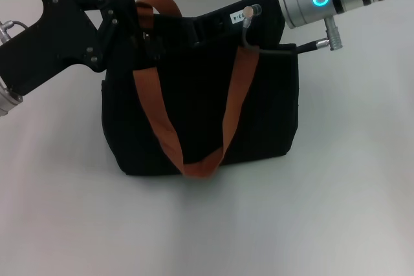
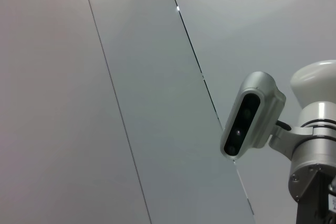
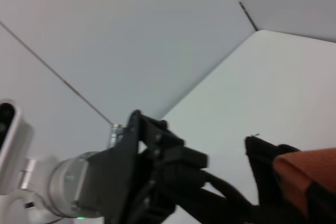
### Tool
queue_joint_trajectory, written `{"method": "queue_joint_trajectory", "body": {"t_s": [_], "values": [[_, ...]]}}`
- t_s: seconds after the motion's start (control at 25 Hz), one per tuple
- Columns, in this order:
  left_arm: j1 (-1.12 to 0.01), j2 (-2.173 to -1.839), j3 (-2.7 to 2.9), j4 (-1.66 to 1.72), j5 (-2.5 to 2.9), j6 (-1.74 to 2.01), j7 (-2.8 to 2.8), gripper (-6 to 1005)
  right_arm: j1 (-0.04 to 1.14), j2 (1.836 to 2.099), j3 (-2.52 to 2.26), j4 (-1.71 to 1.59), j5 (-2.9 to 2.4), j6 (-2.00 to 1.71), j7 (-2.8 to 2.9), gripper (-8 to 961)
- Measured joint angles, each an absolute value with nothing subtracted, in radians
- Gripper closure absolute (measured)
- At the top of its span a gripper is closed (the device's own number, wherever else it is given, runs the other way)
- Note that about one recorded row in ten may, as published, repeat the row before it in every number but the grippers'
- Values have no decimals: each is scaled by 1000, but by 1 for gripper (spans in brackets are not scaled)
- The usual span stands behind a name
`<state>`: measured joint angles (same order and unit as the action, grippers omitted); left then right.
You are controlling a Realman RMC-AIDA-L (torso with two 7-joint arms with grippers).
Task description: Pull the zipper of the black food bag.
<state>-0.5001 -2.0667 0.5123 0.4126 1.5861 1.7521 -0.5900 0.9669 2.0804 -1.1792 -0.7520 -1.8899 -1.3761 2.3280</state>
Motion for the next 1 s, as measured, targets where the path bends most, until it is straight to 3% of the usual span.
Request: {"method": "queue_joint_trajectory", "body": {"t_s": [1.0], "values": [[-499,-2068,513,413,1586,1772,-593,975,970,2078,-1175,-688,-1849,-1372,2297,673]]}}
